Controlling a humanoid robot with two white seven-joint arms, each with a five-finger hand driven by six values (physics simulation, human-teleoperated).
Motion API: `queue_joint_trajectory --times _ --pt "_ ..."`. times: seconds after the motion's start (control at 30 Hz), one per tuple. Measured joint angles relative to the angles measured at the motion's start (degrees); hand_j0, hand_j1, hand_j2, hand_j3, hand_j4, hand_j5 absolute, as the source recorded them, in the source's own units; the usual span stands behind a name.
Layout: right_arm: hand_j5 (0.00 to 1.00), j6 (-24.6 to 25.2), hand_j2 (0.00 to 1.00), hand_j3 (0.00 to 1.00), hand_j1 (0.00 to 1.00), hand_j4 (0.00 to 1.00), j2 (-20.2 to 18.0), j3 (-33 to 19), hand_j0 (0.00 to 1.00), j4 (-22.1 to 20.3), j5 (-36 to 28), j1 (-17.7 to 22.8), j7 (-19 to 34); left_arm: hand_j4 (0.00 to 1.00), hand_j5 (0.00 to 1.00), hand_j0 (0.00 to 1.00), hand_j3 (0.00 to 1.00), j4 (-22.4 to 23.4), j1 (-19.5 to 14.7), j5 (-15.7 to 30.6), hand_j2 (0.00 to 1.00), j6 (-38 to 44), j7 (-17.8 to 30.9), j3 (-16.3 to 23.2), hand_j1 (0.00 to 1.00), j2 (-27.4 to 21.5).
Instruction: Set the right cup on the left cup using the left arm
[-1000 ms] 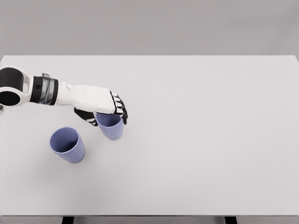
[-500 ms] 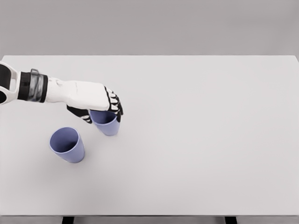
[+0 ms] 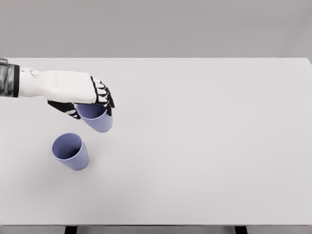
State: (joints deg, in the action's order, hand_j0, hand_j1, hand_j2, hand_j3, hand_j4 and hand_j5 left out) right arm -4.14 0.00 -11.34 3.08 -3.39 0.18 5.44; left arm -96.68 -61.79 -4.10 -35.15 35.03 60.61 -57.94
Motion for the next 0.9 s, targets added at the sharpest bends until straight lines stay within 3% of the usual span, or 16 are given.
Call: queue_joint_trajectory --times 0.43,0.9 --pt "1.0 -0.01 1.0 1.0 1.0 1.0 0.0 0.0 1.0 0.0 0.01 0.0 0.0 0.64 0.64 0.64 0.64 -2.42 -2.11 4.74 0.64 0.0 -0.01 -1.02 0.64 -7.38" --pt "1.0 0.0 1.0 1.0 1.0 1.0 0.0 0.0 1.0 0.0 0.01 0.0 0.0 0.64 0.64 0.64 0.64 -4.17 -2.19 5.81 0.64 -0.01 -0.01 -1.04 0.64 -12.01"
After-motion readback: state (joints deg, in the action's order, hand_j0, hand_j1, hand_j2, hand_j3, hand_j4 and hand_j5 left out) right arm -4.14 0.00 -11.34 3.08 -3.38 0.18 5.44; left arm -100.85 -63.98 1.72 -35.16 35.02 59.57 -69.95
